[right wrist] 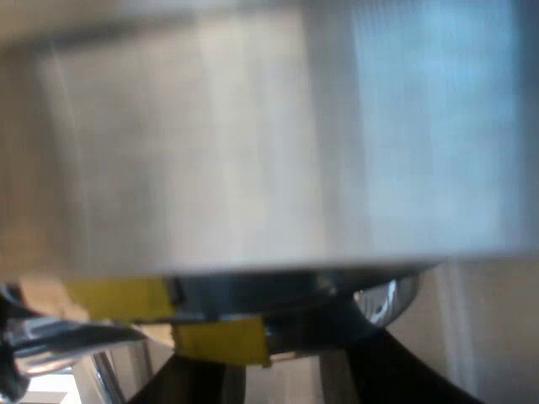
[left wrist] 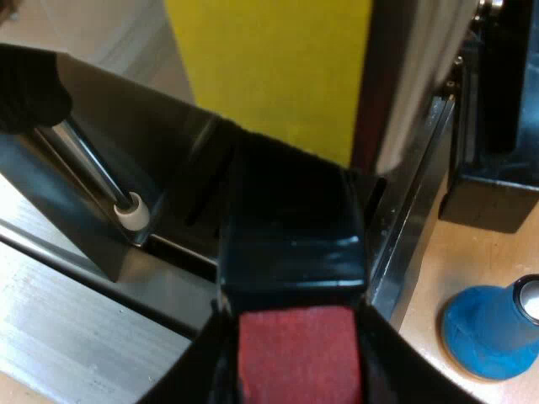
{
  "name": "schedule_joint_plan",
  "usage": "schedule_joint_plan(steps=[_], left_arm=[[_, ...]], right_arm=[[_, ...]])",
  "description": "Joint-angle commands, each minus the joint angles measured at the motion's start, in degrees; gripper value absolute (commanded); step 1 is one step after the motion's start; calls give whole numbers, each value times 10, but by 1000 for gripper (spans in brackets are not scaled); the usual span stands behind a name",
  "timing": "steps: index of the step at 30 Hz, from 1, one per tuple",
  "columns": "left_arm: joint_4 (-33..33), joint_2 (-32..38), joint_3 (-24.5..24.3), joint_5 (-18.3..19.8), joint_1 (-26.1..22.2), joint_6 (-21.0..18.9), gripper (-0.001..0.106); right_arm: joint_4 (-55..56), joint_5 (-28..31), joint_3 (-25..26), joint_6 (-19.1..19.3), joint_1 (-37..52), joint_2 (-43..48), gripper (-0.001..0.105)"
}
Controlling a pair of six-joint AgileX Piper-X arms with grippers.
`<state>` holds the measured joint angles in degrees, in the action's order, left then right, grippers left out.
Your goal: Put the handle in the coffee machine
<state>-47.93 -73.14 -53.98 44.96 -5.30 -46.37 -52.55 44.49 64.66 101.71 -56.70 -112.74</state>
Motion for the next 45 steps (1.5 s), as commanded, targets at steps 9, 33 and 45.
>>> schedule_joint_plan(steps=[9,33,45], left_arm=[[46,14,-22,60,3,-12,0],[46,14,-22,60,3,-12,15],[45,14,-22,59,3,-12,105]], right_arm=[[-29,16,6,5,5,2,23],[-29,16,7,15,5,2,23],[-43,11,12,27,12,2,23]])
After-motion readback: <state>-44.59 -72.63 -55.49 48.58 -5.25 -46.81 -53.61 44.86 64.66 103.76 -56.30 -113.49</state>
